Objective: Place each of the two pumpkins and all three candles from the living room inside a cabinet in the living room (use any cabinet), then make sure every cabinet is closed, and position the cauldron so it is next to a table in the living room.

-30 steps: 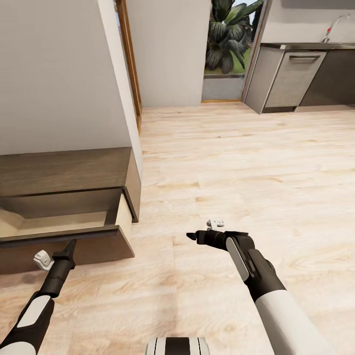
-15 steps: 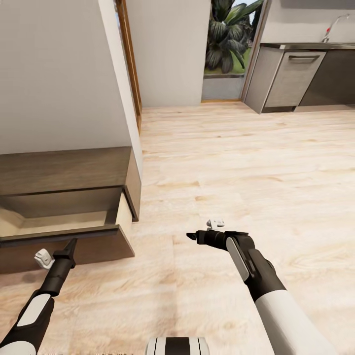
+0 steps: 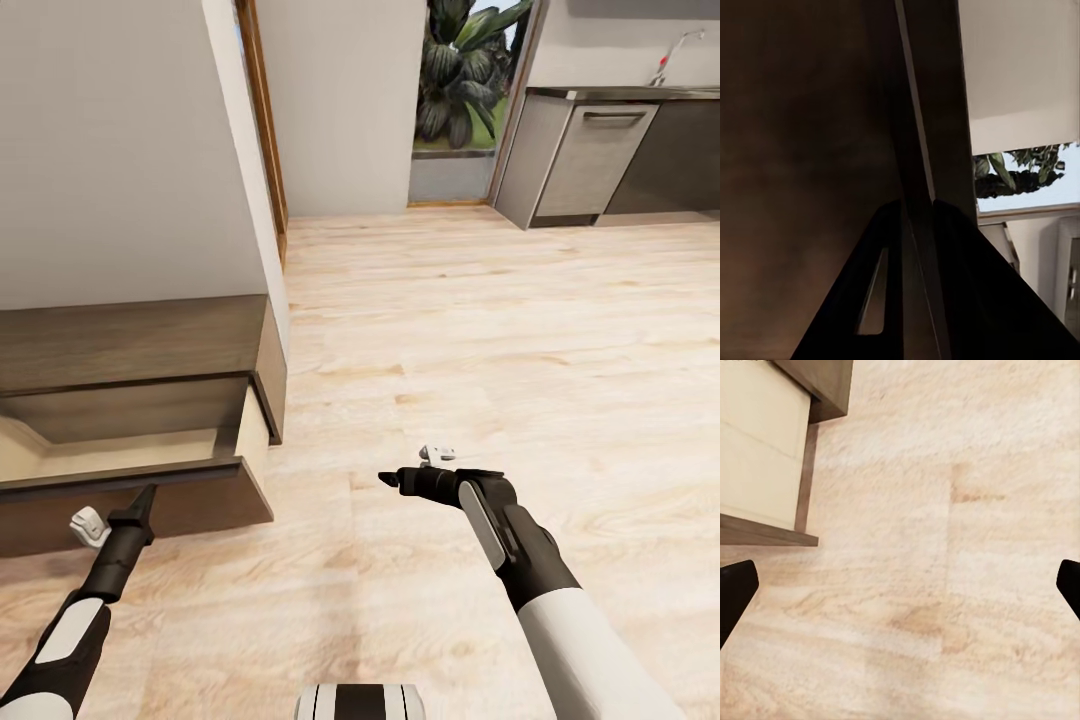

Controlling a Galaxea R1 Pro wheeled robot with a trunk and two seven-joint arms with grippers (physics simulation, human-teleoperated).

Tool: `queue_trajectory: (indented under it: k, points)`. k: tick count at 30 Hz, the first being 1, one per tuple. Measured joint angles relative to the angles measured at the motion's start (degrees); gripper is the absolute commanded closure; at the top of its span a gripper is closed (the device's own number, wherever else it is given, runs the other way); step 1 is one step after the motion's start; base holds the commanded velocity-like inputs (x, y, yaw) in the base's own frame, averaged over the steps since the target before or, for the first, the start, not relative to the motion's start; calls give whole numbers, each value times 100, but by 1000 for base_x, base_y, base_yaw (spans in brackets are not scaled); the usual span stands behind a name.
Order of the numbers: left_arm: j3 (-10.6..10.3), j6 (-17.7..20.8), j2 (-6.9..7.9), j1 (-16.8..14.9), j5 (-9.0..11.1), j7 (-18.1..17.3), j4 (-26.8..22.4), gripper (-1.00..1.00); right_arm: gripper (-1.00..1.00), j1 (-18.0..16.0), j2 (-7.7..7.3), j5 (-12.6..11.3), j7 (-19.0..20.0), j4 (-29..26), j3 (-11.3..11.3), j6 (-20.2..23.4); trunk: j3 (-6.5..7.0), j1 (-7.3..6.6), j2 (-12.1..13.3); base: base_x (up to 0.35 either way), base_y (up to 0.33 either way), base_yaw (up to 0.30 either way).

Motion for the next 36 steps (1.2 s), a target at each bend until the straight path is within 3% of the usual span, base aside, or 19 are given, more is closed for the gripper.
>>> queue_trajectory:
  k: [11, 16, 36]
  points:
    - [15, -3, 0, 0, -3, -83, 50, 100, -100, 0, 3, 0, 0, 1, 0, -2, 0, 0, 0, -7, 0, 0]
    - [-38, 3, 0, -1, 3, 159, -95, 100, -100, 0, 0, 0, 0, -2, -2, -2, 0, 1, 0, -72, 0, 0]
    - [6, -4, 0, 0, 0, -105, 62, 100, -100, 0, 0, 0, 0, 1, -1, -2, 0, 0, 0, -2, 0, 0]
